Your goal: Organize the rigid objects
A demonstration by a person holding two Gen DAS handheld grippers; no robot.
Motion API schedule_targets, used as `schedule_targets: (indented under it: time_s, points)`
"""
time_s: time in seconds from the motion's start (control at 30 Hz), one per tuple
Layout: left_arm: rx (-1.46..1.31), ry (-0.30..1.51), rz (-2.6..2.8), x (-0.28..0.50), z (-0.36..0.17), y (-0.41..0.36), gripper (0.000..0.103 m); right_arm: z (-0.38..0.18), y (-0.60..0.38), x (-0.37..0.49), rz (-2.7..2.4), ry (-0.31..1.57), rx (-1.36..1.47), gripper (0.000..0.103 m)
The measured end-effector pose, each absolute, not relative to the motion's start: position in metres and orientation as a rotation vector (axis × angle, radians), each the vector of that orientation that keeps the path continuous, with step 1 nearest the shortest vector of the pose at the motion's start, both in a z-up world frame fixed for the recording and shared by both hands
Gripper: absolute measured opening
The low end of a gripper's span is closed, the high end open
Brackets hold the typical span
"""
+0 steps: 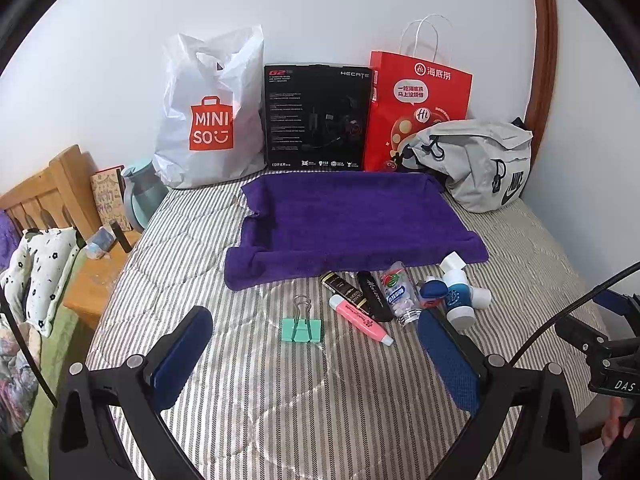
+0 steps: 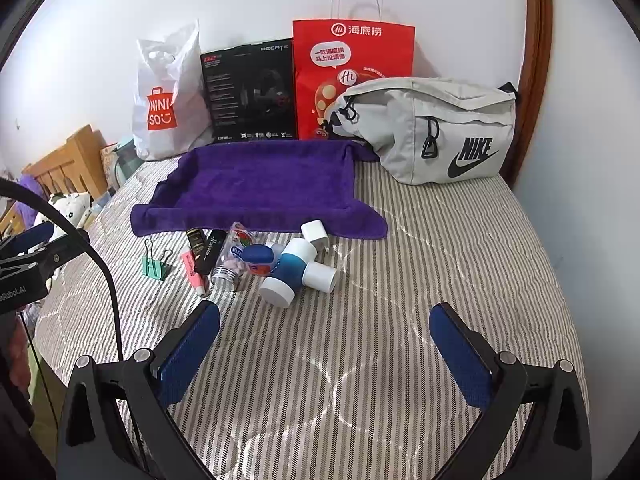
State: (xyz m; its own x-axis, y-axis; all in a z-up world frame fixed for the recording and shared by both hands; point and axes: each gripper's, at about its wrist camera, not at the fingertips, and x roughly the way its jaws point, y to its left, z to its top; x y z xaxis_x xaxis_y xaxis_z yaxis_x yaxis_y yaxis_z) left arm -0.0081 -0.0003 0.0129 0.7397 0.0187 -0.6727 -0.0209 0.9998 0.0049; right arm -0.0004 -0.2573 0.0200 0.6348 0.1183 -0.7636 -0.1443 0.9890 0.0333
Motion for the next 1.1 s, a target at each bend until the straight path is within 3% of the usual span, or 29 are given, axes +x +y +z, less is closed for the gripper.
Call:
schedule_targets:
  time_s: [1.1]
  points:
    - [-0.012,0.735,0.023,-0.0106,0.0131,0.0048,0.103,0.023,-0.2564,-0.0046,0.157,0.865,-0.036,0.103]
